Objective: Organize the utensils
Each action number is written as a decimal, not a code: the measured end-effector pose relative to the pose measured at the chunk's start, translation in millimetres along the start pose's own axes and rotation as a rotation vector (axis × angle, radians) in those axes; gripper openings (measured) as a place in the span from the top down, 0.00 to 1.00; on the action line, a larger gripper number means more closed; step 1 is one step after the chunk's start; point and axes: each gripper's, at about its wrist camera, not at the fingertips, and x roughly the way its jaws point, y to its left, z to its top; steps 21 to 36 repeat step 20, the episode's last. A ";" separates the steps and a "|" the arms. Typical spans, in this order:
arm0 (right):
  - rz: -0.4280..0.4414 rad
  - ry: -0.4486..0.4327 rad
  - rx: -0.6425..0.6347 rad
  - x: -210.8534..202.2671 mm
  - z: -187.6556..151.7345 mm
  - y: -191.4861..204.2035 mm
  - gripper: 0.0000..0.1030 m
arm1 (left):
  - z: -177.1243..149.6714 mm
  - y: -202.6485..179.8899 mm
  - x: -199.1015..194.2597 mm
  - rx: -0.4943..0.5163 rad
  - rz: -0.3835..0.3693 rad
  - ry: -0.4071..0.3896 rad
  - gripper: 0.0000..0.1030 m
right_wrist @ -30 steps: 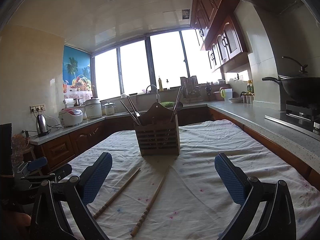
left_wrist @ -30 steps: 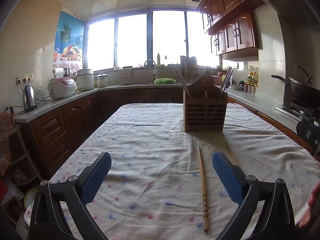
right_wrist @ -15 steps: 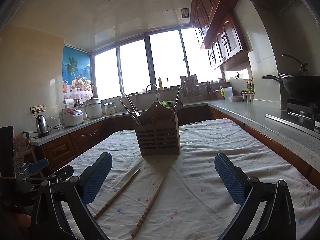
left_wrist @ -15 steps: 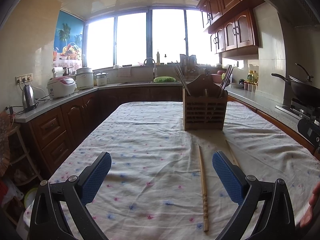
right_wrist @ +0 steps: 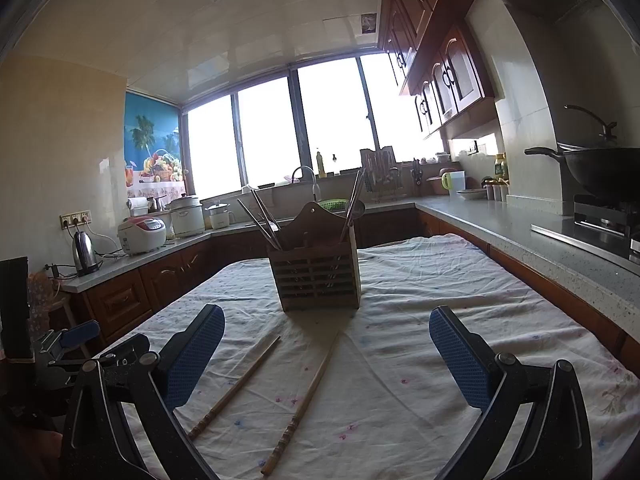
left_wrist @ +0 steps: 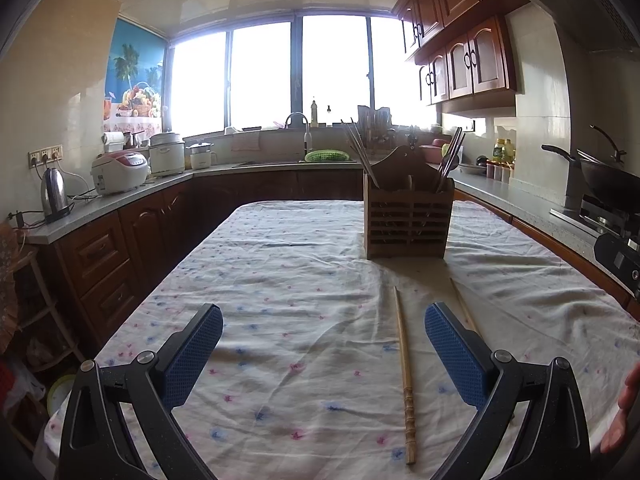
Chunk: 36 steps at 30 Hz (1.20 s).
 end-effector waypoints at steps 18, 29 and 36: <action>-0.001 0.025 0.013 8.6 2.0 1.2 0.00 | 7.8 -5.7 5.3 -0.014 -0.022 0.018 0.01; -0.003 0.032 0.018 10.1 2.7 1.2 0.00 | 9.1 -7.1 7.0 -0.019 -0.032 0.026 0.01; -0.003 0.032 0.018 10.1 2.7 1.2 0.00 | 9.1 -7.1 7.0 -0.019 -0.032 0.026 0.01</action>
